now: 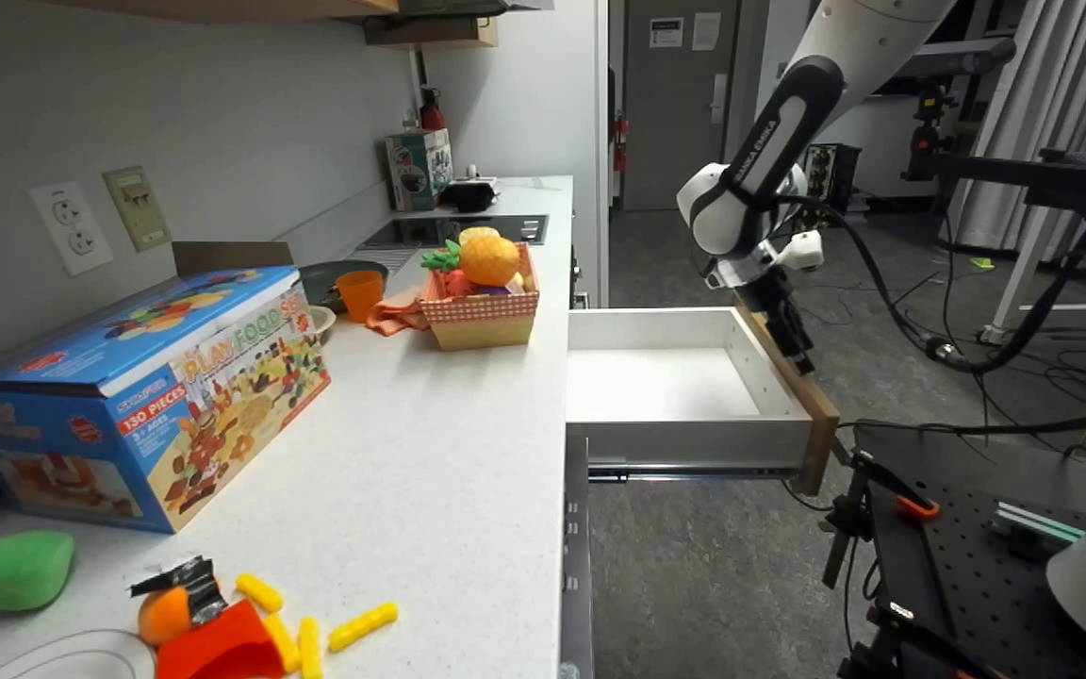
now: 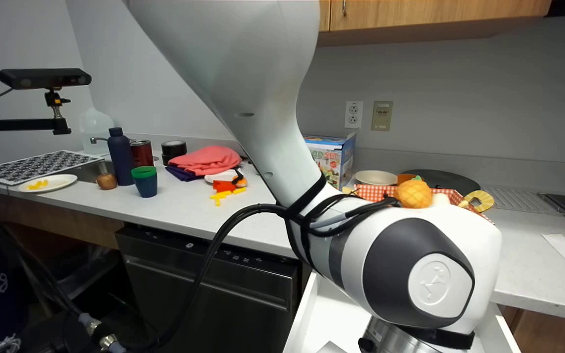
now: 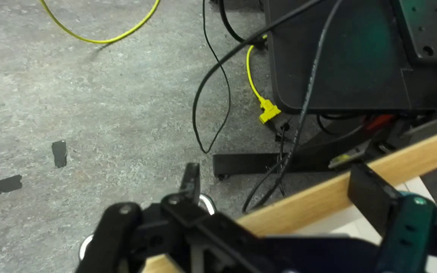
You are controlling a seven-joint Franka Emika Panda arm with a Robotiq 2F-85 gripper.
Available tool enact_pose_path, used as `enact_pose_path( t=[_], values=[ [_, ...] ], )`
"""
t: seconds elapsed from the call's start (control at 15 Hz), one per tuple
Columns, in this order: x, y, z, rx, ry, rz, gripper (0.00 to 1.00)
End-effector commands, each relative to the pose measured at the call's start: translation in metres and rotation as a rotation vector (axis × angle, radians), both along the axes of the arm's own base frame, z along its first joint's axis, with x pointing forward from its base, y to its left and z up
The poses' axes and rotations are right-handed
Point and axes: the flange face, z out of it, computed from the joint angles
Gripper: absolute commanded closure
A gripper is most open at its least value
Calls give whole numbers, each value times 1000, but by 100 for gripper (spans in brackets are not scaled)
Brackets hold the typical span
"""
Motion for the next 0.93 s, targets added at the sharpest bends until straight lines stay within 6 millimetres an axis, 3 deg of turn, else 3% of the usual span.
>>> enact_pose_path(
  t=[0.0,0.47,0.87],
  values=[
    [13,3,-4,18,-127,-122,0],
    [28,-2,-8,-20,-351,-218,0],
    [46,-4,-11,-103,-653,-162,0]
  ],
)
